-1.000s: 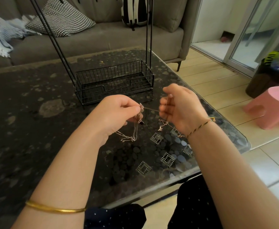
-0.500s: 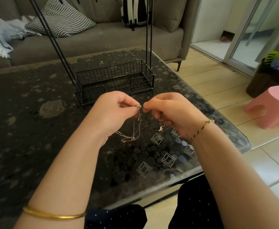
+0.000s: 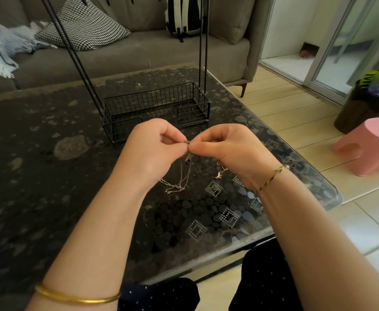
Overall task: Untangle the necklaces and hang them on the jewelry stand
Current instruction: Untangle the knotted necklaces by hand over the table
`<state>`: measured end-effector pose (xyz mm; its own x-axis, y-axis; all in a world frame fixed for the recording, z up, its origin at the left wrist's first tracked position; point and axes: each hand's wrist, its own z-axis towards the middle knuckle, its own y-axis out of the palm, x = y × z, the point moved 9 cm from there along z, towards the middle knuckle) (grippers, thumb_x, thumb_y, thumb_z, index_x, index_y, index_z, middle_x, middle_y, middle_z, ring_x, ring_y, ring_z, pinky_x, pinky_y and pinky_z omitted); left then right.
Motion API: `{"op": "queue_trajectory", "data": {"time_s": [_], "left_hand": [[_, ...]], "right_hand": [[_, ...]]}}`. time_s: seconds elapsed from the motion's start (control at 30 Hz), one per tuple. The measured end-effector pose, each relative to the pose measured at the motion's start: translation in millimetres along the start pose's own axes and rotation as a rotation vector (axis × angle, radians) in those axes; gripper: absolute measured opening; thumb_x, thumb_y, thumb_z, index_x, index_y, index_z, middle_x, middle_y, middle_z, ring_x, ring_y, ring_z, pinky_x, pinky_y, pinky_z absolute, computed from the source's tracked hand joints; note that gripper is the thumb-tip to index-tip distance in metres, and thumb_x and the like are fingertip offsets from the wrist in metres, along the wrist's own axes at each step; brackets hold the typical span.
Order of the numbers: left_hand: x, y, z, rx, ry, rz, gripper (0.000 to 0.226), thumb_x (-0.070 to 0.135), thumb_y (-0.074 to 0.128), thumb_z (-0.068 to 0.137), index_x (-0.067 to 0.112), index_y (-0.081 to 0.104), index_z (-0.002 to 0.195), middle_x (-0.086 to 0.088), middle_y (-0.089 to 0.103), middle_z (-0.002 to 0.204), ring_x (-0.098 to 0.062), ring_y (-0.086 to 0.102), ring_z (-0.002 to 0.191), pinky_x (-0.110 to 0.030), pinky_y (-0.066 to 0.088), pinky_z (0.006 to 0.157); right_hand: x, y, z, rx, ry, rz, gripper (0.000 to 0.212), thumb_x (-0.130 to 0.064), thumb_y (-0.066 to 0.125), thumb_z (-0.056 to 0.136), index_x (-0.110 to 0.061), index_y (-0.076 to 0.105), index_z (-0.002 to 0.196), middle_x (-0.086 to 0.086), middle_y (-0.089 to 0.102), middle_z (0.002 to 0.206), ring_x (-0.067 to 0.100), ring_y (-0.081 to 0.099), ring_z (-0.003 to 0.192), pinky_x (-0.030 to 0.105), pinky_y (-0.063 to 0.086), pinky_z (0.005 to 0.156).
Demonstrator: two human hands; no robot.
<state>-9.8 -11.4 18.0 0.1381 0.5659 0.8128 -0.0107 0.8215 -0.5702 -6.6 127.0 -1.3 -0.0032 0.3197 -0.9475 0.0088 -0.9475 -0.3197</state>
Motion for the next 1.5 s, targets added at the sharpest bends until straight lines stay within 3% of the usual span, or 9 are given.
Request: {"op": "queue_trajectory", "data": {"time_s": [0.27,0.4,0.57,0.9,1.03,1.23,1.4,1.5], "left_hand": [[-0.1,-1.9,-0.8,0.013,-0.011,0.028,0.010,0.013,0.068,0.083,0.020,0.063,0.078,0.001,0.066,0.085,-0.012,0.061,0.081,-0.026,0.048,0.072],[-5.2,-2.4,0.0,0.015,-0.085,-0.045,0.010,0.012,0.068,0.081,0.018,0.063,0.075,-0.001,0.063,0.082,-0.014,0.058,0.076,-0.027,0.047,0.069],[-13.3,-2.3,0.9,0.011,-0.203,-0.198,0.012,0.011,0.067,0.078,0.019,0.064,0.069,-0.001,0.068,0.085,-0.018,0.063,0.092,-0.047,0.049,0.091],[-7.7,-2.6,0.4,0.018,-0.112,-0.173,0.014,0.009,0.065,0.085,0.022,0.061,0.083,0.001,0.067,0.084,-0.009,0.063,0.081,-0.031,0.052,0.083],[-5.4,-8.8,1.6,0.068,-0.078,-0.191,0.020,0.005,0.064,0.084,0.024,0.057,0.084,-0.007,0.067,0.091,-0.016,0.063,0.086,-0.037,0.052,0.086],[-6.2,-12.1,3.9,0.146,-0.079,-0.242,0.025,0.001,0.052,0.089,0.026,0.054,0.083,-0.004,0.058,0.086,-0.021,0.064,0.090,-0.046,0.053,0.086],[-9.0,-15.8,5.2,0.169,-0.131,-0.316,0.027,-0.001,0.044,0.093,0.022,0.055,0.085,0.000,0.051,0.083,-0.012,0.061,0.071,-0.042,0.057,0.082],[-9.1,-12.6,4.0,0.142,-0.158,-0.349,0.027,-0.002,0.040,0.093,0.020,0.055,0.087,-0.001,0.050,0.081,-0.008,0.054,0.060,-0.035,0.057,0.074]], "right_hand": [[4.5,0.6,1.3,-0.008,0.034,-0.026,0.007,-0.020,0.068,0.082,-0.017,0.071,0.076,-0.014,0.057,0.060,-0.009,0.045,0.043,0.005,0.034,0.046],[3.3,3.7,1.6,-0.025,0.024,-0.046,0.008,-0.019,0.067,0.082,-0.017,0.069,0.074,-0.009,0.058,0.065,-0.006,0.043,0.046,0.006,0.034,0.047],[-4.3,2.8,2.2,0.007,-0.043,-0.038,0.002,-0.012,0.070,0.079,-0.014,0.070,0.078,-0.008,0.048,0.053,-0.001,0.038,0.041,0.008,0.031,0.043],[-12.0,1.0,0.9,0.044,-0.118,-0.076,0.006,-0.014,0.072,0.078,-0.015,0.069,0.072,-0.005,0.042,0.051,0.002,0.033,0.039,0.011,0.028,0.042],[-7.4,3.9,0.0,-0.003,-0.072,-0.093,0.005,-0.013,0.069,0.079,-0.010,0.069,0.075,-0.005,0.046,0.055,0.000,0.035,0.037,0.009,0.028,0.040],[-3.0,3.0,2.4,0.004,-0.037,-0.096,0.009,-0.013,0.066,0.079,-0.004,0.068,0.080,-0.002,0.049,0.061,0.000,0.036,0.044,0.009,0.032,0.042],[3.0,-4.0,3.5,0.042,0.002,-0.044,0.012,-0.013,0.062,0.081,-0.002,0.065,0.085,-0.002,0.046,0.063,0.005,0.037,0.051,0.013,0.033,0.045],[4.3,-11.3,2.4,0.081,0.013,-0.010,0.012,-0.013,0.063,0.082,-0.001,0.065,0.083,-0.005,0.042,0.055,0.001,0.031,0.039,0.012,0.029,0.038]]}}
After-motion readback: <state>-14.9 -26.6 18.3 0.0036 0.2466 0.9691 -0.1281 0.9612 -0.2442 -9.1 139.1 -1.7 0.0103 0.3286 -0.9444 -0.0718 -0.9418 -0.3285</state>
